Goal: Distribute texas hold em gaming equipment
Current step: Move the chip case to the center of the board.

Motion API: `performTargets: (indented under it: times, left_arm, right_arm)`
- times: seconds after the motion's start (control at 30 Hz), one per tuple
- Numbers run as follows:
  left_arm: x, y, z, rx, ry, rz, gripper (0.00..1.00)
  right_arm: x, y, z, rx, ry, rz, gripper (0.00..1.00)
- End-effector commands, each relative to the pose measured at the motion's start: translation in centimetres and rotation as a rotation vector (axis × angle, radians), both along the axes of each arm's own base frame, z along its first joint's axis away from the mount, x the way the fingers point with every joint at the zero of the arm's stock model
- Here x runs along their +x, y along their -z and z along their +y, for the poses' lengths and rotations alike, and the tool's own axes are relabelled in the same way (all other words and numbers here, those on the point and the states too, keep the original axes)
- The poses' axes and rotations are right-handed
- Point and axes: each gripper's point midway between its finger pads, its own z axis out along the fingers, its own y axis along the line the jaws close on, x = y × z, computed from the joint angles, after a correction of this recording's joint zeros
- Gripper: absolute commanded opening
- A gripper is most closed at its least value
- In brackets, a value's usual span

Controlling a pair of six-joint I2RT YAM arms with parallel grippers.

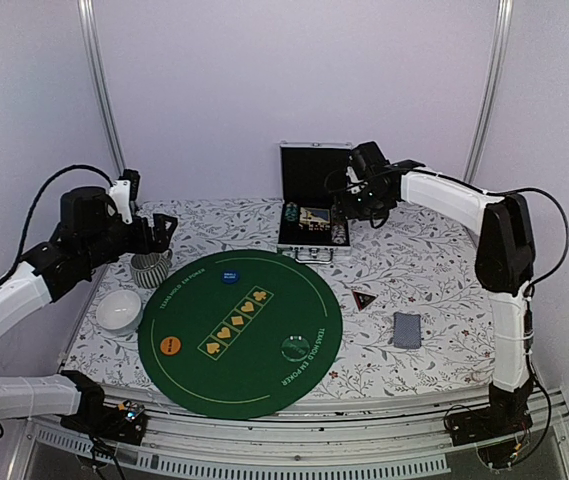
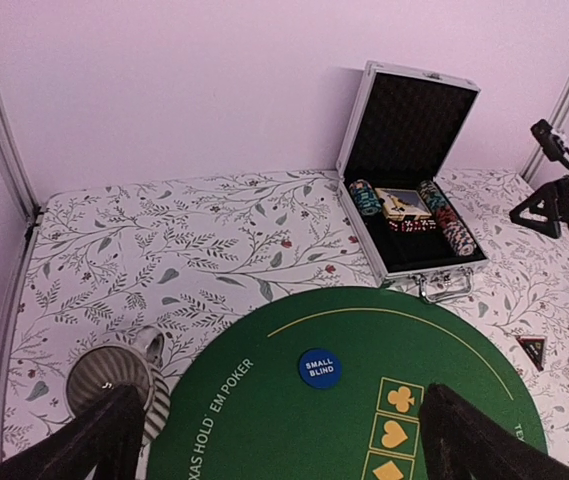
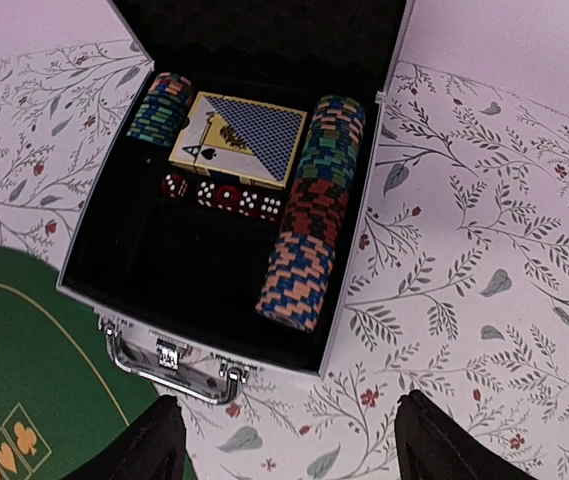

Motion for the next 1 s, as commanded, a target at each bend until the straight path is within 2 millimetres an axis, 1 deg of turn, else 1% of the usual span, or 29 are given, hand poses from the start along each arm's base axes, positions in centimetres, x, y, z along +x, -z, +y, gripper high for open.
performTargets:
  times: [0.0, 0.03, 0.1, 0.17, 0.23, 0.4, 0.47, 0.63, 0.77, 0.83, 0.97]
  left_arm:
    - [0.4, 0.3, 0.5, 0.036, -0.016, -0.017, 0.98]
    - [0.4, 0.4, 0.5, 0.038, -0.016, -0.015, 0.98]
    - [0.5, 0.7, 0.5, 0.044, -0.017, -0.008, 0.98]
    - [0.6, 1.0, 0.5, 0.049, -0.017, 0.000, 0.98]
    - [0.7, 1.3, 0.4, 0.052, -0.015, 0.008, 0.98]
    - [0.8, 1.8, 0.2, 0.055, -0.006, 0.024, 0.98]
    - [0.9, 2.0, 0.2, 0.057, -0.006, 0.027, 0.98]
    - [0.9, 2.2, 0.2, 0.060, -0.005, 0.033, 0.98]
    - [0.9, 2.2, 0.2, 0.060, -0.005, 0.032, 0.98]
    - [0.9, 2.2, 0.2, 0.059, -0.003, 0.033, 0.98]
    - [0.9, 2.1, 0.2, 0.058, -0.004, 0.030, 0.98]
  right_arm:
    - [4.4, 2.3, 1.7, 0.003, -0.037, -0.036, 0.71]
    - [5.1, 2.6, 2.1, 0.006, -0.037, -0.048, 0.69]
    - [6.1, 4.6, 2.7, 0.008, -0.038, -0.044, 0.66]
    - [6.7, 5.9, 2.7, -0.003, -0.028, -0.047, 0.65]
    - [6.9, 7.0, 2.4, -0.020, -0.010, -0.044, 0.64]
    - [7.0, 9.4, 3.1, -0.011, -0.029, -0.021, 0.56]
    - [7.0, 10.0, 3.2, -0.013, -0.029, -0.013, 0.52]
    - [6.6, 11.8, 3.5, -0.045, -0.028, 0.003, 0.48]
    - [6.4, 12.5, 3.4, -0.099, -0.014, -0.006, 0.47]
    - [6.3, 13.0, 3.0, -0.124, -0.001, -0.004, 0.47]
    - [6.1, 13.8, 2.7, -0.142, 0.009, 0.009, 0.47]
